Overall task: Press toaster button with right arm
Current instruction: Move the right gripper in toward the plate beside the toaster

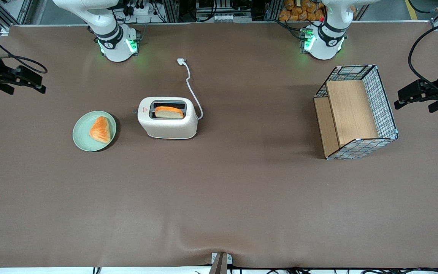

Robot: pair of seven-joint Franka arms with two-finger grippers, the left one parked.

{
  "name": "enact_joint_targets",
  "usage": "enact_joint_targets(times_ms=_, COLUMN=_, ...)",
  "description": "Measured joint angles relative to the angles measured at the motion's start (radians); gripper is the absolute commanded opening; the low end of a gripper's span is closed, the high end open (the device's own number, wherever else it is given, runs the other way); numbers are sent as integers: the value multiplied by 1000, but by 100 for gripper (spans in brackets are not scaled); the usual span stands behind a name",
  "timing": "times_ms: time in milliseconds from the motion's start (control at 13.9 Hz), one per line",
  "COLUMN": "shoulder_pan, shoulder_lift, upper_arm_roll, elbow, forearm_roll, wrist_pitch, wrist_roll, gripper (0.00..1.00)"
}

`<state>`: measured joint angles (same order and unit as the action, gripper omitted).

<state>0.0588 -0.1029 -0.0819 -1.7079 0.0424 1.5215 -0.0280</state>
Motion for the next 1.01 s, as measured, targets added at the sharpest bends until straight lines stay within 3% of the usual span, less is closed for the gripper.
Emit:
enact_joint_targets(times_ms=144, shoulder_pan=0, shoulder_lift=0, upper_arm_roll=0, elbow=-25, forearm_roll=22, wrist_pitch=0, wrist_roll=0, gripper=39)
enact_joint_targets(times_ms=288, shoulder_pan=0, shoulder_lift=0, upper_arm_roll=0, elbow=-55, forearm_roll=56, wrist_pitch=0, wrist_roll=1, gripper=1)
enact_joint_targets(times_ms=1007, shoulder_pan=0, shoulder_lift=-18, upper_arm_roll=2, elbow=-214, forearm_roll=155, wrist_pitch=84, wrist_roll=56, gripper=0)
